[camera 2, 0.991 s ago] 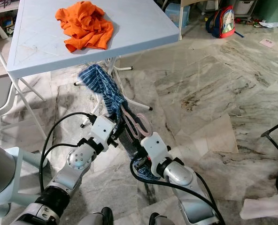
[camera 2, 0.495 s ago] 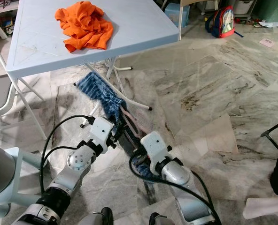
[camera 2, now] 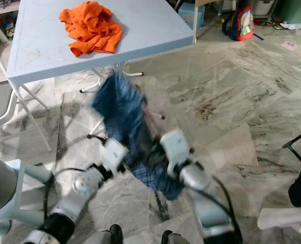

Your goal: Hang hanger

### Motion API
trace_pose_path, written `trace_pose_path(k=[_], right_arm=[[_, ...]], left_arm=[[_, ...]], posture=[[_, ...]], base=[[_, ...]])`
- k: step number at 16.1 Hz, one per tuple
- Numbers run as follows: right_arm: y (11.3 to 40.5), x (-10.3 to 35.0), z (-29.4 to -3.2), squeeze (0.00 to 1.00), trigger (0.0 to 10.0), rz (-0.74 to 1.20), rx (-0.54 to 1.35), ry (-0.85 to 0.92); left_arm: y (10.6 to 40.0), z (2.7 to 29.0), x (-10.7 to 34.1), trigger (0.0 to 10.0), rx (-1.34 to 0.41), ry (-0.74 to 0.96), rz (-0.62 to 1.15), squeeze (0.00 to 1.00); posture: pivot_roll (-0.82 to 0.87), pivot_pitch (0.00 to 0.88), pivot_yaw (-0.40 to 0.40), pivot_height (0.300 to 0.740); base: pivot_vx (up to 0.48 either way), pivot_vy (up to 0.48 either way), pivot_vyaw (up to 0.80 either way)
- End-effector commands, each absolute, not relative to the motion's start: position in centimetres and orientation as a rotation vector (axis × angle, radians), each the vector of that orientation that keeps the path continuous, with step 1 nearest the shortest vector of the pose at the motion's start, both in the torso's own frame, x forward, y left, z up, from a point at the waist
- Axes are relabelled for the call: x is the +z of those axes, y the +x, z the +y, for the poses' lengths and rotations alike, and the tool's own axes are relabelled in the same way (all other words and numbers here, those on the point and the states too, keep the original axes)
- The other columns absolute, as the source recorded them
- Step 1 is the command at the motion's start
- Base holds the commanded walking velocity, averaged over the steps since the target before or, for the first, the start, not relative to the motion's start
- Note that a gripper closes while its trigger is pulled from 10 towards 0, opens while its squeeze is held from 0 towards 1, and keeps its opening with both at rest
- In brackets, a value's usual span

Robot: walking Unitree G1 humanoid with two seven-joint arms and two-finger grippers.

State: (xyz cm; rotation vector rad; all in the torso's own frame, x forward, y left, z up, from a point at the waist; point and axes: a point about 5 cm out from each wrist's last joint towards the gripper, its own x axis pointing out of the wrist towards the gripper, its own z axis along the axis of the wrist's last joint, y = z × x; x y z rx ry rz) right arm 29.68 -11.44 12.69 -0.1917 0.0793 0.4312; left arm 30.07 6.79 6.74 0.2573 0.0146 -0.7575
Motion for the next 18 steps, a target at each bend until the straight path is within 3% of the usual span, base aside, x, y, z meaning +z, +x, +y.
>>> trace_pose_path(k=[1,3,7,10,11,18], right_arm=[[29.5,12.8,-11.2,0.0,10.0,0.067,0.437,-0.181],[29.5,12.9,-11.0,0.0,10.0,0.067,0.446,-0.18],[28.7,12.3,-10.4,0.0,10.0,0.098,0.53,-0.202],[28.5,12.0,-10.4,0.0,10.0,0.12,0.56,-0.216],[28.4,12.0,-10.2,0.0,10.0,0.121,0.571,-0.216],[27.4,11.9,-9.7,0.0,10.0,0.138,0.672,-0.219]], left_arm=[[29.9,6.7,6.7,10.0,-0.795,0.288,0.01,1.0],[30.1,6.8,6.9,10.0,-0.765,0.291,0.003,1.0],[32.5,8.9,9.2,10.0,-0.52,0.293,-0.096,1.0],[32.9,8.9,9.5,10.0,-0.513,0.302,-0.102,1.0],[32.8,8.6,9.5,10.0,-0.525,0.308,-0.104,0.0],[33.6,8.3,9.7,10.0,-0.485,0.31,-0.104,0.0]], posture=[[-0.02,0.228,0.049,0.74],[-0.02,0.227,0.049,0.74],[-0.02,0.223,0.05,0.74],[-0.02,0.223,0.051,0.74],[-0.03,0.223,0.053,0.74],[-0.04,0.22,0.052,0.74]], base=[[0.0,0.0,0.0],[0.0,0.0,0.0],[0.0,0.0,0.0],[0.0,0.0,0.0],[0.0,0.0,0.0],[0.0,0.0,0.0]])
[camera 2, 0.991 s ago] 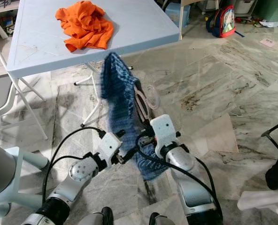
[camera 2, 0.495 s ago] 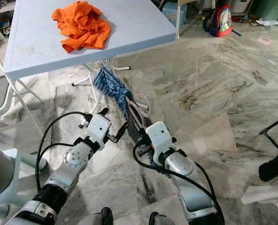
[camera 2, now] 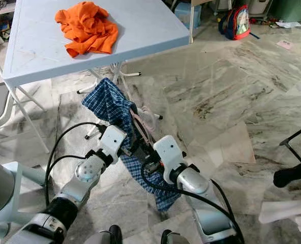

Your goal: Hang hanger

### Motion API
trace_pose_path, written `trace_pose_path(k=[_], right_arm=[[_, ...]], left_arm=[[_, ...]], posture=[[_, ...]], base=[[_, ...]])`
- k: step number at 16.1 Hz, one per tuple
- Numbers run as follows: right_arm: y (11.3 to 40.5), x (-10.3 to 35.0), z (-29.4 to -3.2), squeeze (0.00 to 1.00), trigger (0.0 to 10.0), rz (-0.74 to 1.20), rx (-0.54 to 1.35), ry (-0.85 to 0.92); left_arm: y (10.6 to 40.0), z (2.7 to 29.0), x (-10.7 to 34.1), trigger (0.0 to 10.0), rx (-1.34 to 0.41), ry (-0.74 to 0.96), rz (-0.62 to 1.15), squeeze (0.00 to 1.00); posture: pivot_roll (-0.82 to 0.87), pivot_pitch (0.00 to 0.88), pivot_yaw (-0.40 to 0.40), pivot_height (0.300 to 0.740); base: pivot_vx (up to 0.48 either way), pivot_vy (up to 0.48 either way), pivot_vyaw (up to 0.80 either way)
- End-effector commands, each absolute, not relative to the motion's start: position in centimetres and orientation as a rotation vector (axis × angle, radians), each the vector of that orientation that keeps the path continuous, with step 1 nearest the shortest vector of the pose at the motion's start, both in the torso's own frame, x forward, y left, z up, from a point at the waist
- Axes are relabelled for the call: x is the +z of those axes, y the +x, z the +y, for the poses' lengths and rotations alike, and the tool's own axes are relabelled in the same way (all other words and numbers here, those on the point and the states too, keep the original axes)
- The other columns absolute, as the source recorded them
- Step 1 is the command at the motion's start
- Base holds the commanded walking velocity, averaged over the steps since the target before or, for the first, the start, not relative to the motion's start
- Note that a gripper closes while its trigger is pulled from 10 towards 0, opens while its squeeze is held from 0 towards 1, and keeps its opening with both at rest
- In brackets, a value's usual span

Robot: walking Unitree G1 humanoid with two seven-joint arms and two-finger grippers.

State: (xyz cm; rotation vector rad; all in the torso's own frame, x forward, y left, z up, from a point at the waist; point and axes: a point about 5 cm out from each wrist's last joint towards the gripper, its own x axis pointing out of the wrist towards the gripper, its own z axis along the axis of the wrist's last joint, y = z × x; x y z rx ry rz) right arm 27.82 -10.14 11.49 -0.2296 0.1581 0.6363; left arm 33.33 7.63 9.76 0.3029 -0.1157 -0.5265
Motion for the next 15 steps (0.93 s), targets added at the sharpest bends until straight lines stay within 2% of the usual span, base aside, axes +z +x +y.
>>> trace_pose_path(k=[1,2,9,15], right_arm=[[27.4,11.8,-9.8,0.0,10.0,0.143,0.666,-0.223],[27.4,11.9,-9.9,0.0,10.0,0.145,0.667,-0.222],[27.1,11.6,-9.8,0.0,10.0,0.158,0.68,-0.226],[26.9,11.3,-9.5,0.0,10.0,0.171,0.695,-0.221]], left_arm=[[33.7,8.5,9.8,7.4,-0.474,0.301,-0.106,0.0],[33.8,8.8,9.8,0.0,-0.461,0.29,-0.101,0.0],[34.2,9.1,9.9,0.0,-0.456,0.287,-0.105,0.0],[34.8,10.0,10.1,0.0,-0.377,0.15,-0.071,0.0]], posture=[[-0.04,0.219,0.052,0.74],[-0.04,0.217,0.053,0.74],[-0.04,0.217,0.053,0.74],[-0.04,0.215,0.054,0.74]], base=[[0.0,0.0,0.0],[0.0,0.0,0.0],[0.0,0.0,0.0],[0.0,0.0,0.0]])
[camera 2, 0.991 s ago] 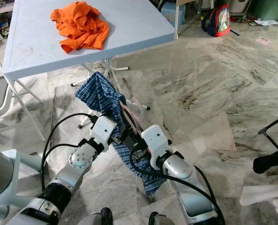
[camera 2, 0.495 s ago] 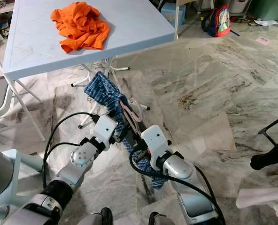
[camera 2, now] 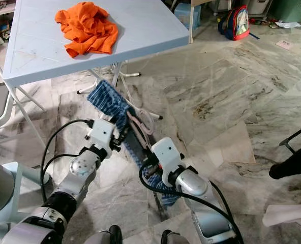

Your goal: Hang hanger

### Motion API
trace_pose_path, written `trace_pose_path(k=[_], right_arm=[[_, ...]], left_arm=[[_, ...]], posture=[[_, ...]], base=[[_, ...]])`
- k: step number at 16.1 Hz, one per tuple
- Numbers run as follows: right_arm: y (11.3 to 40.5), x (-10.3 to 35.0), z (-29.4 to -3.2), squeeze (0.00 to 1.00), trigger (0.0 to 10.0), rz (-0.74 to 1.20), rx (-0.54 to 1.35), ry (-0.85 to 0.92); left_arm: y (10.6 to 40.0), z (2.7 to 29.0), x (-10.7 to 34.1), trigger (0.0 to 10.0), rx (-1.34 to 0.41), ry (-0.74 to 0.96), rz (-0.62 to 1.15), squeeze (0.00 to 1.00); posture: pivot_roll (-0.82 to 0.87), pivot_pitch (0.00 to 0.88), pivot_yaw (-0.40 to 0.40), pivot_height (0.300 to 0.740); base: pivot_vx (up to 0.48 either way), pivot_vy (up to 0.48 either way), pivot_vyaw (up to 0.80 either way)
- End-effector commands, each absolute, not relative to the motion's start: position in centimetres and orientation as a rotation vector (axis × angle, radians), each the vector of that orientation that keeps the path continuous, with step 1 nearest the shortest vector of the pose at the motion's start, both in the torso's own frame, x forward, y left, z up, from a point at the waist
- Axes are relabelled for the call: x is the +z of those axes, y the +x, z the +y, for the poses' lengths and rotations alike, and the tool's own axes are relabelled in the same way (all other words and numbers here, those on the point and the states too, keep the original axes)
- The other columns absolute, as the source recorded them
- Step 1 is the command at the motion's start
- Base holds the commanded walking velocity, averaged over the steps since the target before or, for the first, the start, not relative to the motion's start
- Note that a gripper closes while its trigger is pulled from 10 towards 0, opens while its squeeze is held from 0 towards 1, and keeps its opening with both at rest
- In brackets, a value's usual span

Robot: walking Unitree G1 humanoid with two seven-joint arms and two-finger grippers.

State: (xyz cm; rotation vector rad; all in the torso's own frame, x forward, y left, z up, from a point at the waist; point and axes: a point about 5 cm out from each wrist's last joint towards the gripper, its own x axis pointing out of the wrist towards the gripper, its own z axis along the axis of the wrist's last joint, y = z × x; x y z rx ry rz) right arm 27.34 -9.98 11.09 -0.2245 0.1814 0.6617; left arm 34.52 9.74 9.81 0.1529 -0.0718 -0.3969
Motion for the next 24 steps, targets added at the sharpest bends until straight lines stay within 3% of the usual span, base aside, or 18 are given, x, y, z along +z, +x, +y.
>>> trace_pose_path(k=[1,6,17,19,24], right_arm=[[26.9,11.3,-9.5,0.0,10.0,0.172,0.696,-0.221],[26.9,11.1,-9.6,0.0,10.0,0.177,0.694,-0.226],[28.7,9.8,-12.8,0.0,10.0,0.218,0.511,-0.479],[28.7,8.7,-13.9,0.0,10.0,0.247,0.49,-0.635],[27.5,7.8,-18.9,0.0,10.0,0.332,0.474,-0.709]], left_arm=[[34.9,10.1,10.1,0.0,-0.371,0.139,-0.067,0.0],[35.0,10.2,10.0,0.0,-0.363,0.131,-0.06,0.0],[35.2,11.0,11.9,0.0,-0.322,0.158,-0.17,0.0],[35.2,11.1,11.9,0.0,-0.311,0.164,-0.171,0.0],[35.8,12.5,12.1,0.0,-0.256,0.198,-0.143,0.0]], posture=[[-0.04,0.217,0.054,0.74],[-0.04,0.219,0.053,0.74],[-0.03,0.217,0.053,0.74],[-0.03,0.22,0.053,0.74],[-0.04,0.232,0.053,0.74]], base=[[0.0,0.0,0.0],[0.0,0.0,0.0],[0.0,0.0,0.0],[0.0,0.0,0.0],[0.0,0.0,0.0]])
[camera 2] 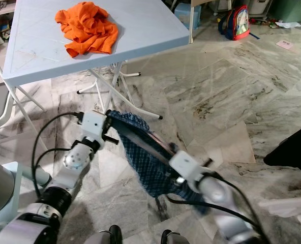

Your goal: Hang hanger

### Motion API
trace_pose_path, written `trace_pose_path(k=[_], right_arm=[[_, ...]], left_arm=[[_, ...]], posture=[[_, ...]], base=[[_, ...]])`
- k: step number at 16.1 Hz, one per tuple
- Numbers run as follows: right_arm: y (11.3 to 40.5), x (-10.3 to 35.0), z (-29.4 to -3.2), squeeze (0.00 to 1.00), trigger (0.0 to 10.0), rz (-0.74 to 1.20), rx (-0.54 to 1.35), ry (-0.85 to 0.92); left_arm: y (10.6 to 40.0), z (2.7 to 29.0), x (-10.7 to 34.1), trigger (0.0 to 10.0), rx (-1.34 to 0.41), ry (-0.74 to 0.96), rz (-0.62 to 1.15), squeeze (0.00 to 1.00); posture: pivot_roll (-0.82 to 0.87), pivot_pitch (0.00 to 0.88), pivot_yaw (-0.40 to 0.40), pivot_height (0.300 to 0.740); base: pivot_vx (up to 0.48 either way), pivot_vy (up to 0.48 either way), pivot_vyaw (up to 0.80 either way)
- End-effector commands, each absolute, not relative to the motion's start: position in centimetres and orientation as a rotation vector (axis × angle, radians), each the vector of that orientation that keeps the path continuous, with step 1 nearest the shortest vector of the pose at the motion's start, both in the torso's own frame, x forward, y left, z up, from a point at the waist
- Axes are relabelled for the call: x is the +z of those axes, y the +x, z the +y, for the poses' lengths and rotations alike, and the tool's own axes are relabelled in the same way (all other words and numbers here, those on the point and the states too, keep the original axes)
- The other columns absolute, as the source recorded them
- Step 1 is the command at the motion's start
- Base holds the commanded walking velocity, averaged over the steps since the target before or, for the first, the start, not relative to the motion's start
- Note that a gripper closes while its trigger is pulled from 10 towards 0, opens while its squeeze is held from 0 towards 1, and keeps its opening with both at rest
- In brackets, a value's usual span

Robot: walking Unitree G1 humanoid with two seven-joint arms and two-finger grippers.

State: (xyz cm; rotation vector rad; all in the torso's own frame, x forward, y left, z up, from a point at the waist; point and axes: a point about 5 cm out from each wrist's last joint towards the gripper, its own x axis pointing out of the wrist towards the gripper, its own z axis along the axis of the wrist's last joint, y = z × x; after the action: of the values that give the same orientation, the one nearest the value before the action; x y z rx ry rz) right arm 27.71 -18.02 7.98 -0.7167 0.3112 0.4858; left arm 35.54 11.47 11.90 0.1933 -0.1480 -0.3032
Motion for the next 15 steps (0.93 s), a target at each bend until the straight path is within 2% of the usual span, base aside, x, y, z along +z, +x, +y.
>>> trace_pose_path(k=[1,4,11,15], right_arm=[[27.2,7.9,-19.6,0.0,10.0,0.34,0.482,-0.719],[26.1,9.2,-22.2,0.0,10.0,0.333,0.524,-0.721],[21.7,10.0,-24.3,0.0,10.0,0.459,0.806,-0.69],[21.2,11.5,-25.4,0.0,10.0,0.452,0.807,-0.632]], left_arm=[[35.9,12.7,12.1,0.0,-0.249,0.203,-0.137,0.0],[36.1,13.3,11.9,0.0,-0.228,0.216,-0.109,0.0],[36.4,13.8,11.7,0.0,-0.206,0.211,-0.074,0.0],[36.3,13.9,11.1,0.0,-0.202,0.195,-0.047,0.0]], posture=[[-0.04,0.235,0.054,0.74],[-0.05,0.237,0.058,0.74],[-0.05,0.239,0.066,0.74],[-0.05,0.236,0.067,0.74]], base=[[0.0,0.0,0.0],[0.0,0.0,0.0],[0.0,0.0,0.0],[0.0,0.0,0.0]])
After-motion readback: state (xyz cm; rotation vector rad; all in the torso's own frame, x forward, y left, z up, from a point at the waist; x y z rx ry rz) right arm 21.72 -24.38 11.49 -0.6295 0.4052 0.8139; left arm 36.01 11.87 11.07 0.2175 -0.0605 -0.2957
